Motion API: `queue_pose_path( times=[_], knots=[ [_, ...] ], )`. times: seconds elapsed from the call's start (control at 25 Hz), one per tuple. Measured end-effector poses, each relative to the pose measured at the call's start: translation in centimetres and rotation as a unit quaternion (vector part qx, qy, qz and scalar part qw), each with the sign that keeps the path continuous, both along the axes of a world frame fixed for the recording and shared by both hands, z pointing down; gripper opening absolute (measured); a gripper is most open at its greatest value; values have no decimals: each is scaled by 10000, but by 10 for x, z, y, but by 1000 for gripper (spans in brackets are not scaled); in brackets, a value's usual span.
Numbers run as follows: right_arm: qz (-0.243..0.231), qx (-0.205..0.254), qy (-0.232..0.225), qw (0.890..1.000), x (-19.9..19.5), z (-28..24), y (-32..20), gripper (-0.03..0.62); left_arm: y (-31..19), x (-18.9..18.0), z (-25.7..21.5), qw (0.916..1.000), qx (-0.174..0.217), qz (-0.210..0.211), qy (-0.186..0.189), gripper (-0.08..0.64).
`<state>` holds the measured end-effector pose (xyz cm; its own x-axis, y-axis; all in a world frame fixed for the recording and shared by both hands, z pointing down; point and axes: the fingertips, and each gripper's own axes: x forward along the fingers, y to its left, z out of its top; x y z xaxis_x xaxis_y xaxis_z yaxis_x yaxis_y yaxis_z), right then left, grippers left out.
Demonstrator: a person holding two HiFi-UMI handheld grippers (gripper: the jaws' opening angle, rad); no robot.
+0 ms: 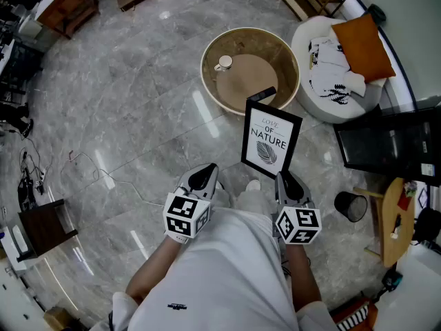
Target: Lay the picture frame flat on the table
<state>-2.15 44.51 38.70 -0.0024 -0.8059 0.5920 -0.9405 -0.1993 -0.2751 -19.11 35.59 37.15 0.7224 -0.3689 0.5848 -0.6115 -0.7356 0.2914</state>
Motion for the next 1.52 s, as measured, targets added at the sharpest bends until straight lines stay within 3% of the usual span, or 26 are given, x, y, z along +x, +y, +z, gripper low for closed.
queue_pose_path(
  times=[0.32, 0.64, 0.92, 1.16, 1.52],
  knots=[
    [-258, 130, -114, 9995, 23, -9, 45, 67, 47, 46, -13, 9999, 115, -27, -23, 8],
    [-488, 404, -387, 9972, 66, -4, 61, 67, 75, 80, -16, 9989, 267, -355, -178, 8],
    [-331, 438, -484, 9973, 105, 2, 74, 67, 88, 100, -14, 9982, 258, -437, -326, 8],
    [-341, 450, -460, 9973, 125, 3, 59, 67, 72, 98, -16, 9967, 305, -679, -337, 8],
    [-741, 397, -339, 9959, 112, 2, -26, 67, -7, 83, -11, 9931, 265, -1131, -148, 8]
  ],
)
